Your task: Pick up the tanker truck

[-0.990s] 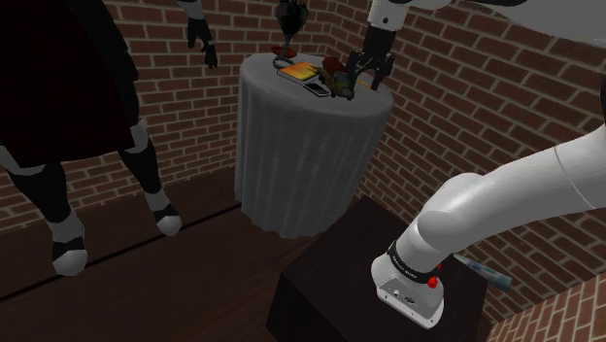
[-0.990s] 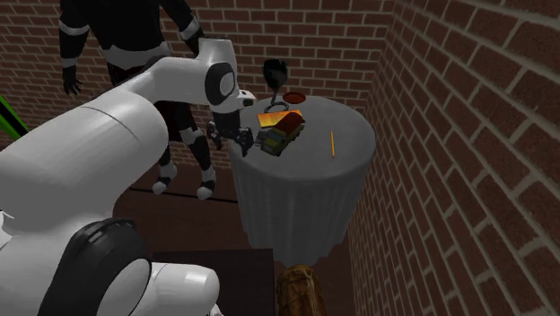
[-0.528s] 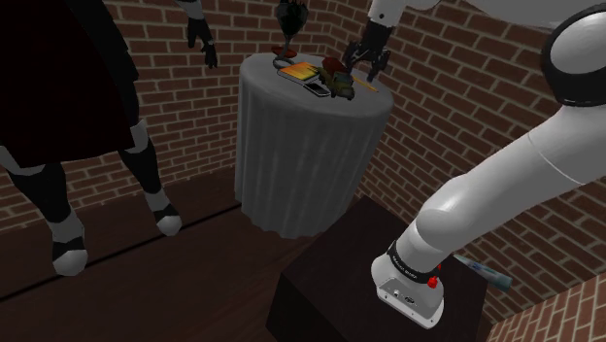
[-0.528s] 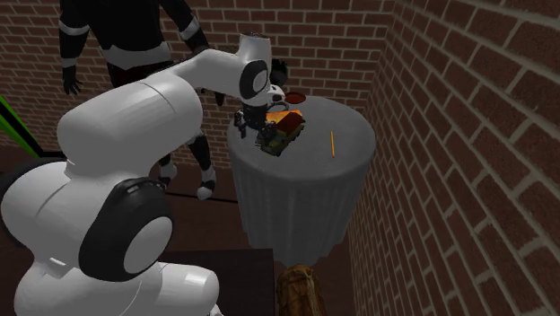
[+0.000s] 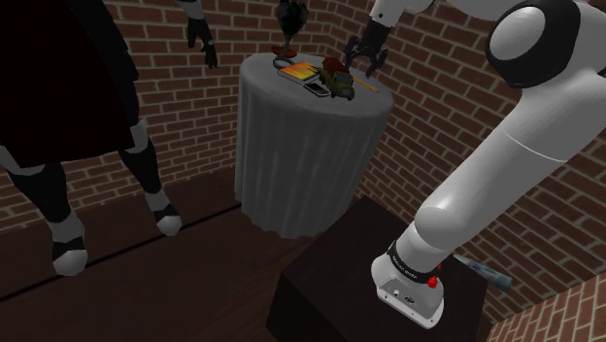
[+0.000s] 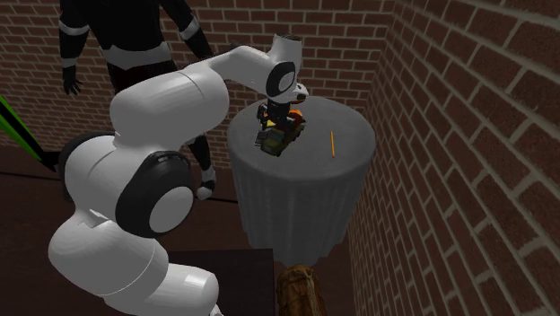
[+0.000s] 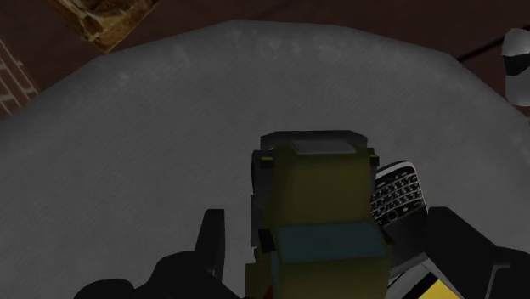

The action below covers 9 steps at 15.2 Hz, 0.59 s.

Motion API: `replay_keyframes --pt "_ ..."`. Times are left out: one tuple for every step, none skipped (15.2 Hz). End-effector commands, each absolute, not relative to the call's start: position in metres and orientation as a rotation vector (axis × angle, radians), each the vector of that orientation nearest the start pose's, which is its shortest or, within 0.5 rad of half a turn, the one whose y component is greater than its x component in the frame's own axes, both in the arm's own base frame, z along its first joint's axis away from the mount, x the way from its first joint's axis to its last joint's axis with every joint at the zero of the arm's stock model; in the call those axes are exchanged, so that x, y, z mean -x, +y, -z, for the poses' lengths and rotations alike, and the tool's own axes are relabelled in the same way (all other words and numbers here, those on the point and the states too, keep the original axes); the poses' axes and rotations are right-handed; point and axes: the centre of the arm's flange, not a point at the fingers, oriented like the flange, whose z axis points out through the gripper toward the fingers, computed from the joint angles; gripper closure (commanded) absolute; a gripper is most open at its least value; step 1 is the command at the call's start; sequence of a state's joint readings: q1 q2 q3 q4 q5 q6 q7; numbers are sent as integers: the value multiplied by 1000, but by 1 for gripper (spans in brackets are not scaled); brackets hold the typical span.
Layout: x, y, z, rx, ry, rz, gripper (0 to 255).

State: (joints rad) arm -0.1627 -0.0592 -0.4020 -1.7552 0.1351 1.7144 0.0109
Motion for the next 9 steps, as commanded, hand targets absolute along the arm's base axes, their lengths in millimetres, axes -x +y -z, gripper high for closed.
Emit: replay_keyframes --pt "-465 -288 -571 2859 880 87 0" --pt "-465 -288 -565 2859 880 87 0" --pt "-465 -288 -560 2859 880 87 0" --pt "-465 -288 -555 2859 880 87 0" --pt "-465 -288 -550 2859 880 87 0" --pt "-465 -288 -546 2859 880 87 0" --pt "-465 -288 -546 2859 880 87 0" --pt "-465 -288 -546 2859 879 87 255" --pt "-465 -289 -545 2859 879 87 255"
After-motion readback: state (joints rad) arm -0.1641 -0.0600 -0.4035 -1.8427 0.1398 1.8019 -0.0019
